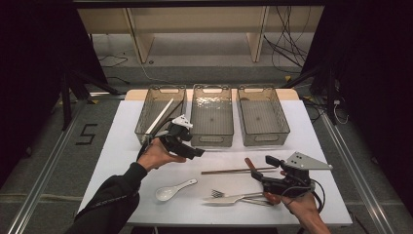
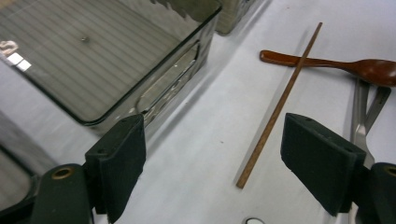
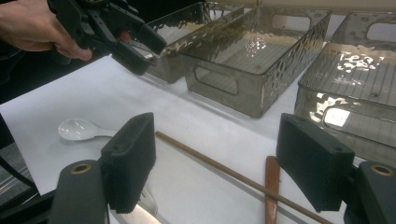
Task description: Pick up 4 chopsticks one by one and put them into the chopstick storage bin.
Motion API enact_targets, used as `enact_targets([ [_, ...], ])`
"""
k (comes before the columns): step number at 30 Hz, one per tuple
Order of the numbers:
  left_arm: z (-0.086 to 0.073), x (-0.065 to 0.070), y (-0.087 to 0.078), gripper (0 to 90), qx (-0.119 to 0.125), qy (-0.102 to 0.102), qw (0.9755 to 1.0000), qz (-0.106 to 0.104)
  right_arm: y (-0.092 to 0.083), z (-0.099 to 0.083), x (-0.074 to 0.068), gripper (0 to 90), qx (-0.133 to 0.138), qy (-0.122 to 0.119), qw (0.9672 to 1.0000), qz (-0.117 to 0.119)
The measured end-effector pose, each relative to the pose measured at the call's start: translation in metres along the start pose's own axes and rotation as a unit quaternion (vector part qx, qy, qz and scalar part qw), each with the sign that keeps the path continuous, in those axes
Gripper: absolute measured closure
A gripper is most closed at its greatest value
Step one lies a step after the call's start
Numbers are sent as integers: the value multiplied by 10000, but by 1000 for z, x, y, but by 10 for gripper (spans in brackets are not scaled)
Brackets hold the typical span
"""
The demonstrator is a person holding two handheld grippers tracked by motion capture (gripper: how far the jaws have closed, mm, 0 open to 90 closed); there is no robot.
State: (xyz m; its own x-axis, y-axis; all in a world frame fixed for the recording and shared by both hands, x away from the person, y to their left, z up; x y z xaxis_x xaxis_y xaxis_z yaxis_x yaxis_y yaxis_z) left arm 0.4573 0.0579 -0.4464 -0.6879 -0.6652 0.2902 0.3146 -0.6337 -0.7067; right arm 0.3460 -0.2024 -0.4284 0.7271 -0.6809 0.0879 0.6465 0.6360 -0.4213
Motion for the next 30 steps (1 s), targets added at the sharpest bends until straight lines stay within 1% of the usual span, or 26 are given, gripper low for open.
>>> enact_targets([
  [3, -2, 5, 6, 211, -5, -40, 9999, -126, 0, 0, 0, 293, -6, 22, 10000, -8],
  [7, -6, 10, 14, 209, -121, 25, 9998, -127, -1, 0, -1, 293, 12, -13, 10000, -7],
  [11, -9, 17, 23, 218, -276, 225, 9993, -116, 0, -1, 1, 293, -2, 7, 10000, 1],
  [14, -12, 22, 30, 240, -389, 319, 9986, -133, 0, 0, 0, 293, 10, -4, 10000, 0],
  [17, -16, 27, 38, 290, -550, 549, 9969, -108, 0, 0, 0, 293, 6, -9, 10000, 0],
  [20, -18, 31, 44, 329, -647, 667, 9956, -135, 0, 0, 0, 293, -3, 5, 10000, -2],
  [21, -18, 32, 46, 342, -668, 686, 9953, -140, 0, 0, 0, 293, -1, 3, 10000, -2],
  [23, -21, 33, 50, 367, -791, 739, 9940, -151, 0, 0, 0, 293, 12, -17, 10000, -2],
  [24, -22, 33, 53, 382, -854, 732, 9936, -139, 0, 0, 0, 293, 2, -6, 10000, -5],
  [26, -25, 32, 57, 401, -953, 789, 9923, -97, 0, 0, 0, 293, -1, 4, 10000, -3],
  [28, -28, 31, 61, 424, -1072, 823, 9908, -101, 0, 0, 0, 293, 0, -5, 10000, 6],
  [30, -29, 30, 63, 447, -1108, 848, 9902, -87, 0, 0, 0, 293, -13, -4, 10000, 5],
])
Point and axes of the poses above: each handheld gripper's, and its own axes: y roughly forward along the jaws, z roughly out of its top, x roughly to its right, the point moved 6 cm from there along y, roughly forward along the jaws, and after that the axes turned 14 degrees about -y, right-handed, at the moved point
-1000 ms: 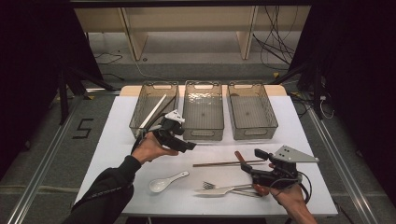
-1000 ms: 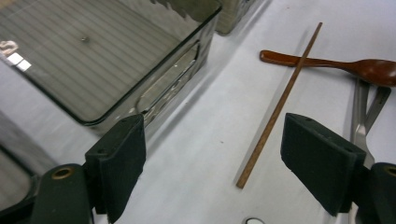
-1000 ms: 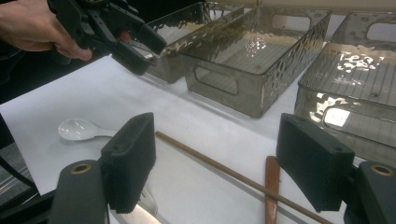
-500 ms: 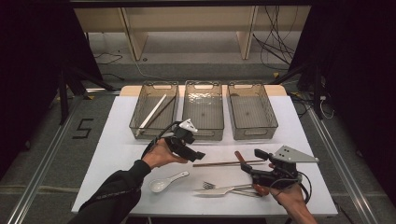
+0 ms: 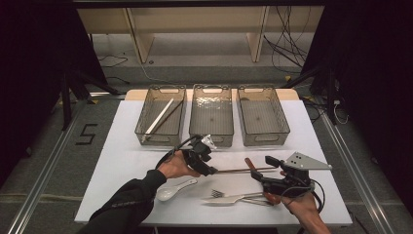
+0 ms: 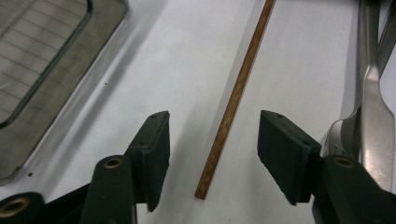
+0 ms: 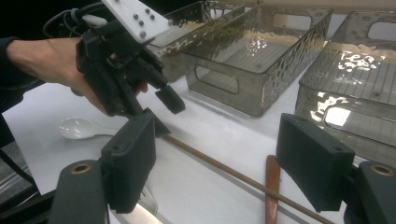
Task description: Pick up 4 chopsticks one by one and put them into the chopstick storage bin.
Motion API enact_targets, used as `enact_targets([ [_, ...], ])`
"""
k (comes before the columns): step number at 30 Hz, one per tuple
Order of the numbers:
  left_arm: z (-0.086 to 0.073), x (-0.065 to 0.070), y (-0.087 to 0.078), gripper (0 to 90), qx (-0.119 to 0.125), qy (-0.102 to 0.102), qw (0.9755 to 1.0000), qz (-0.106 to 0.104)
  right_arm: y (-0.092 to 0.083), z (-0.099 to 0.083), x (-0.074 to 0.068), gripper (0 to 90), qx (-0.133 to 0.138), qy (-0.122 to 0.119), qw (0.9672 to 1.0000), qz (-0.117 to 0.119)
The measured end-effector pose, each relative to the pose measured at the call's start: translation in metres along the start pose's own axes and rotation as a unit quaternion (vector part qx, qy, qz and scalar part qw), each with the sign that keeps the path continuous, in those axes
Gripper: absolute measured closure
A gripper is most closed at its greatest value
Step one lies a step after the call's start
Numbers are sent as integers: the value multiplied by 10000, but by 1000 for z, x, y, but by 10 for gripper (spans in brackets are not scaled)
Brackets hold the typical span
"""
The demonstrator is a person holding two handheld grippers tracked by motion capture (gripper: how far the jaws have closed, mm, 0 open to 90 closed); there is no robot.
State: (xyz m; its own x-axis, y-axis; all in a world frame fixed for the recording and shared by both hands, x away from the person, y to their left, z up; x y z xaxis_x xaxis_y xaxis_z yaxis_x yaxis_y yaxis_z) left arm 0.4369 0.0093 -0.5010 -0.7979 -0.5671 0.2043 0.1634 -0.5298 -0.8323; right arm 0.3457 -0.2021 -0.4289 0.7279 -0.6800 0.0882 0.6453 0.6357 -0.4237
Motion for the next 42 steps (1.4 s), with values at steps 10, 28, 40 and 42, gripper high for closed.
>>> enact_targets([
  [10, -4, 1, 12, 560, -317, 127, 9994, 21, 1, -1, 1, 293, -7, 0, 10000, 2],
  [28, -7, 4, 20, 711, -609, 294, 9977, 65, 1, -1, 1, 294, -22, 12, 10000, -4],
  [40, -8, 4, 20, 795, -663, 462, 9965, 196, 0, -1, 1, 293, 17, 68, 10000, 35],
  [42, -8, 5, 20, 818, -666, 455, 9965, 196, 0, -1, 2, 294, 29, 95, 9999, 19],
])
Point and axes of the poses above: each handheld gripper's, and its own axes: y roughly forward along the jaws, z roughly out of its top, x roughly to its right, the point moved 6 cm from there along y, roughly forward along the jaws, and after that the axes turned 14 degrees about -y, right-handed, at the moved point
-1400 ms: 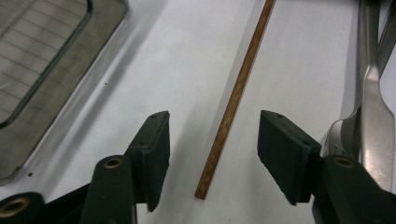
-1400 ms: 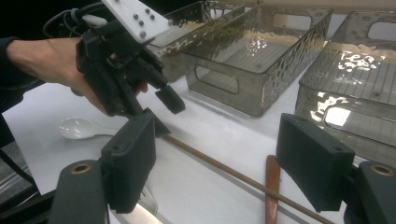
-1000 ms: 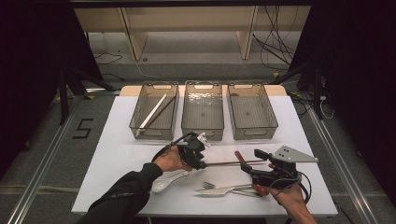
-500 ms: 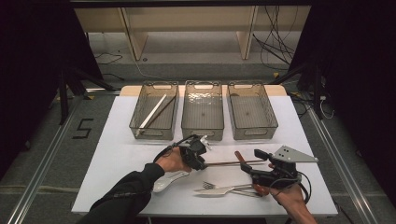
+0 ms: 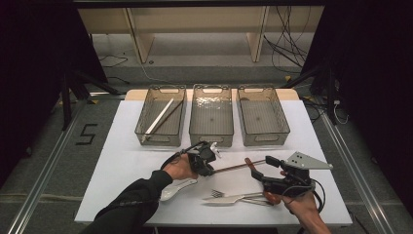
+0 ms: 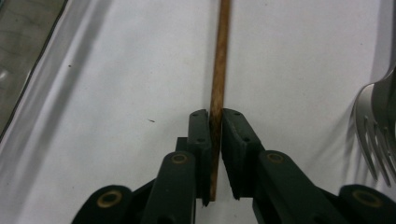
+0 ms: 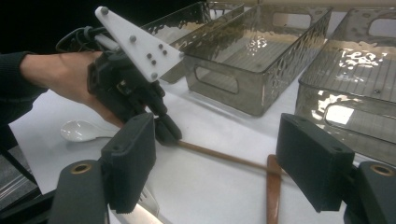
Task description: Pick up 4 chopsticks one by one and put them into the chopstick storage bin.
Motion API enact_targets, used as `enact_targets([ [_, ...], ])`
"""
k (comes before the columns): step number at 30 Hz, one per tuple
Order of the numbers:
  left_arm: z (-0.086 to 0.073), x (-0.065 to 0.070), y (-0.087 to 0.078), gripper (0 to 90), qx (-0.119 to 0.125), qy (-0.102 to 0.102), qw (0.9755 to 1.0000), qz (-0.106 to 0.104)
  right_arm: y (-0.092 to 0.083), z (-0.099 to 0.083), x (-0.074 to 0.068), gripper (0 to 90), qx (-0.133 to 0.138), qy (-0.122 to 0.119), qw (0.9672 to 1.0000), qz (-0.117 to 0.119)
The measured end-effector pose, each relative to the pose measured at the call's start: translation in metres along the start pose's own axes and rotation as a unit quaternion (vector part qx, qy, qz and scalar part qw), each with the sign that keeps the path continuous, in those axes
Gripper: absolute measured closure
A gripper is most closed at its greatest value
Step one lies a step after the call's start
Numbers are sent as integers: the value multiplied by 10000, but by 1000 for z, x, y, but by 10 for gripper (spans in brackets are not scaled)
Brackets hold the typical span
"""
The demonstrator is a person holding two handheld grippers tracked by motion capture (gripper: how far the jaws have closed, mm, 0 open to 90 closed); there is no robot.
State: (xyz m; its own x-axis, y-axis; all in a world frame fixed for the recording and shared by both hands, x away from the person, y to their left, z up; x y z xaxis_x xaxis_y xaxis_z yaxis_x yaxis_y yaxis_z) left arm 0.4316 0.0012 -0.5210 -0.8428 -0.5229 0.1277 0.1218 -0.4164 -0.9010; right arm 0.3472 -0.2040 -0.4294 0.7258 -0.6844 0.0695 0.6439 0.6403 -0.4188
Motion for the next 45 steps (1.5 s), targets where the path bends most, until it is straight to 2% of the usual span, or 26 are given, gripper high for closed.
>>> enact_targets([
  [11, 0, 2, -1, 836, -39, 216, 9996, 183, 0, 0, 0, 294, -1, -16, 10000, -4],
  [20, -2, 1, -2, 838, 4, 183, 9997, 145, -1, 1, 0, 294, 7, -11, 10000, -5],
  [25, -2, -4, -9, 838, 101, 145, 9997, 146, -1, 1, 0, 294, 12, -22, 10000, -7],
  [31, 1, -4, -28, 838, 332, 117, 9993, 102, -2, 0, 1, 294, 16, 10, 10000, -22],
  [32, 2, -4, -31, 838, 439, 70, 9990, 75, -2, 1, 1, 294, 30, -6, 10000, -26],
  [36, 2, -6, -48, 838, 623, 36, 9980, 52, -2, 1, 0, 294, 14, -20, 10000, -21],
  [45, -1, -29, -83, 838, 1100, -291, 9933, 188, -2, 1, 0, 294, 11, -13, 10000, -29],
])
Point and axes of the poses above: each handheld gripper's, and its own axes: y roughly forward along the jaws, z roughly out of its top, x roughly to its right, the point moved 6 cm from there along y, roughly forward along the jaws, and after that the axes turned 14 degrees about -y, right-handed, at the moved point
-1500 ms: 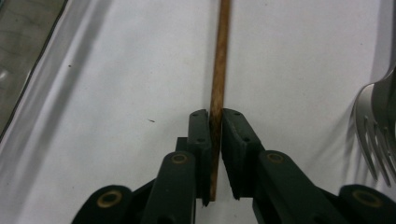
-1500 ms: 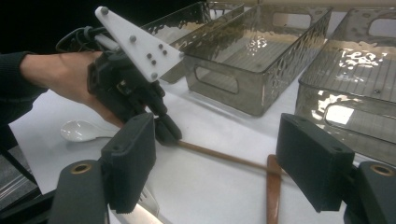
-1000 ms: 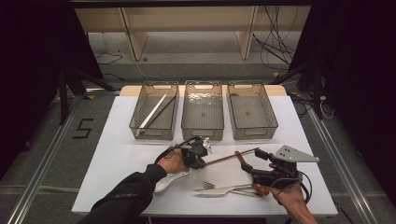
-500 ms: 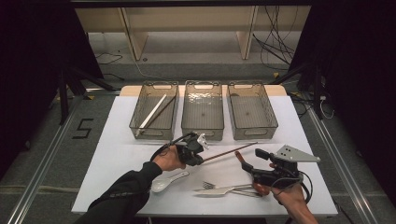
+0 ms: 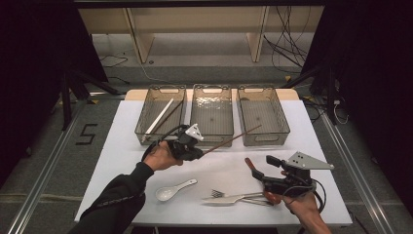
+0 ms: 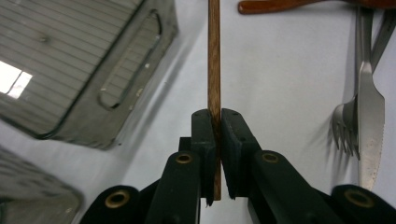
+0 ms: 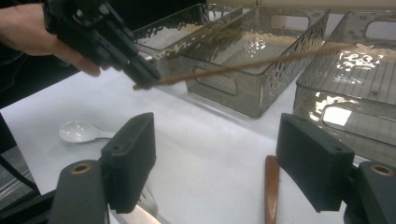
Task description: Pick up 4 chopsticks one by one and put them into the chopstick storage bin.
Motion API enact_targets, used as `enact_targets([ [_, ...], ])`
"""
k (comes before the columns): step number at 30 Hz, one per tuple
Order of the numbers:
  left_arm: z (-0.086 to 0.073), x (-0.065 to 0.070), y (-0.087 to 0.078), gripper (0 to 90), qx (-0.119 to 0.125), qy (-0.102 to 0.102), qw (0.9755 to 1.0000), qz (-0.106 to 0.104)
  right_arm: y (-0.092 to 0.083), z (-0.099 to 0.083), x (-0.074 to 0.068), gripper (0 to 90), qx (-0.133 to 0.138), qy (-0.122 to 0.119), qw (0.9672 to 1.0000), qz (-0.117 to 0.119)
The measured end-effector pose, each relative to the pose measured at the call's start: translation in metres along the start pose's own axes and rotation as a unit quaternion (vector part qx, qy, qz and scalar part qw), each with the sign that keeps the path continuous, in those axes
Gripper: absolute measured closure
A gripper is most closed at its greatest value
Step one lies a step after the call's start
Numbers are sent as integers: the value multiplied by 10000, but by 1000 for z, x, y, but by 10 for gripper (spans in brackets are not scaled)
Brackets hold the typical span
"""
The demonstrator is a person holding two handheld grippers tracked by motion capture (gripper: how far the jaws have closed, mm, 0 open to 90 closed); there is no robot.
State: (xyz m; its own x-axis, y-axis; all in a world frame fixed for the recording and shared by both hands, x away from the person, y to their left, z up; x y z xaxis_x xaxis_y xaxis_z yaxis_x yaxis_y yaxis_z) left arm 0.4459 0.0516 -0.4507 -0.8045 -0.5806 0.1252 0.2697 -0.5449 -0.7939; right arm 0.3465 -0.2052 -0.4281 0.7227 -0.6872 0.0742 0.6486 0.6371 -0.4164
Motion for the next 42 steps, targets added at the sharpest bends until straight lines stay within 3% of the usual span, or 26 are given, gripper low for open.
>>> enact_targets([
  [18, 0, -27, -28, 838, 385, -411, 9983, 173, 0, 0, 1, 294, -4, 41, 10000, -5],
  [27, 0, -36, -38, 837, 520, -493, 9971, 267, 0, 0, 1, 294, 2, 41, 10000, -4],
  [35, 2, -46, -50, 837, 749, -675, 9944, 325, 0, 0, 1, 293, -1, 33, 10000, -6],
  [42, -1, -63, -65, 837, 929, -902, 9905, 463, 0, 0, 1, 293, 8, 31, 10000, -6],
])
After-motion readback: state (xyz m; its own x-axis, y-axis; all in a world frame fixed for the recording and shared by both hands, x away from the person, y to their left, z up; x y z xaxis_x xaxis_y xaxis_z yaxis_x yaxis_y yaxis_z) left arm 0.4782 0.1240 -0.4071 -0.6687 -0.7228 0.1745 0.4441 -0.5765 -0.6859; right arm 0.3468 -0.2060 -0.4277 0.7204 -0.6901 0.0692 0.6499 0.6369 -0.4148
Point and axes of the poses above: each handheld gripper's, and its own axes: y roughly forward along the jaws, z roughly out of its top, x roughly to its right, the point moved 6 cm from there along y, roughly forward along the jaws, and after that the axes turned 14 degrees about -y, right-handed, at the moved point
